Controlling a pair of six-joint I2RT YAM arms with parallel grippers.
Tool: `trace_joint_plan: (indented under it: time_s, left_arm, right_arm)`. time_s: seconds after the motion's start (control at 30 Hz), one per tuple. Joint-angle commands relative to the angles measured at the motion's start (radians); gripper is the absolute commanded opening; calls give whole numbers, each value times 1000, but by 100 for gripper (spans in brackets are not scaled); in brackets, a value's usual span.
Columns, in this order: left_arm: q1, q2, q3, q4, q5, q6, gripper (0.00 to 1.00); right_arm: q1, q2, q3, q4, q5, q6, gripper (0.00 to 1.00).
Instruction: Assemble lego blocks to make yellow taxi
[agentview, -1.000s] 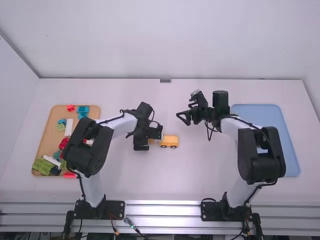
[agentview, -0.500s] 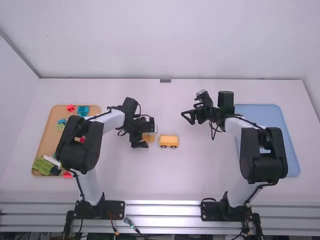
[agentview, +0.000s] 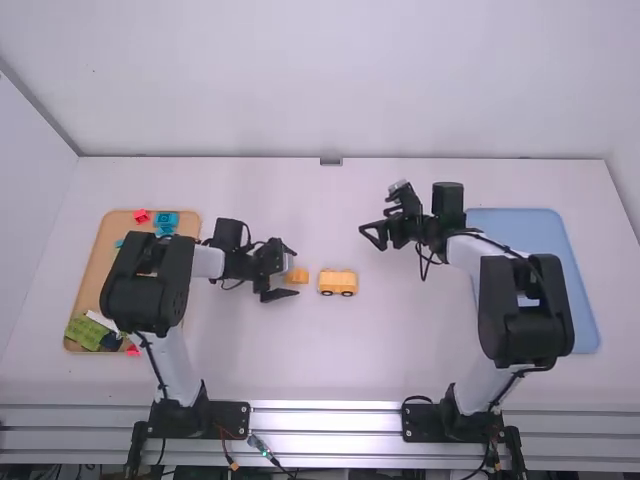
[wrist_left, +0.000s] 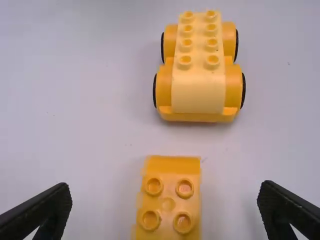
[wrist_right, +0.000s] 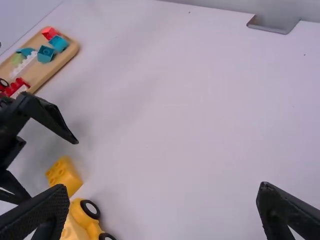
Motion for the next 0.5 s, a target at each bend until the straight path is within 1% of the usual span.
trace_joint_plan:
  time_s: [0.0,0.07,0.1,0.13,0.17,0.23,0.3,0.37,0.43,0.47]
  left_arm:
    - [1,38,-3,6,48,-87,100]
    - [10,51,7,-6,61,-80,95]
    - [11,58,14,-25,73,-54,92]
    - [19,63,23,-55,83,-15,85]
    - [22,65,27,-72,86,4,80]
    - [19,75,38,-93,85,12,77]
    - [22,93,48,-92,79,11,66]
    - [17,114,60,-93,78,11,59]
    - [15,122,63,-93,80,12,57]
    - [14,126,64,-93,82,28,54]
  right_arm:
    - [14,4,21,-4,-9,-14,99]
    - [18,4,21,-4,-10,-14,99]
    - [21,4,21,-4,-9,-15,99]
    - [23,4,21,-4,-10,-14,99]
    - [27,4,21,-4,-9,-14,99]
    - [27,4,21,-4,-9,-14,99]
    - [25,4,21,-4,-10,-14,99]
    - [25,4,21,-5,-10,-14,99]
    - [25,4,21,-4,-10,-14,99]
    - [27,4,21,-5,-9,-14,99]
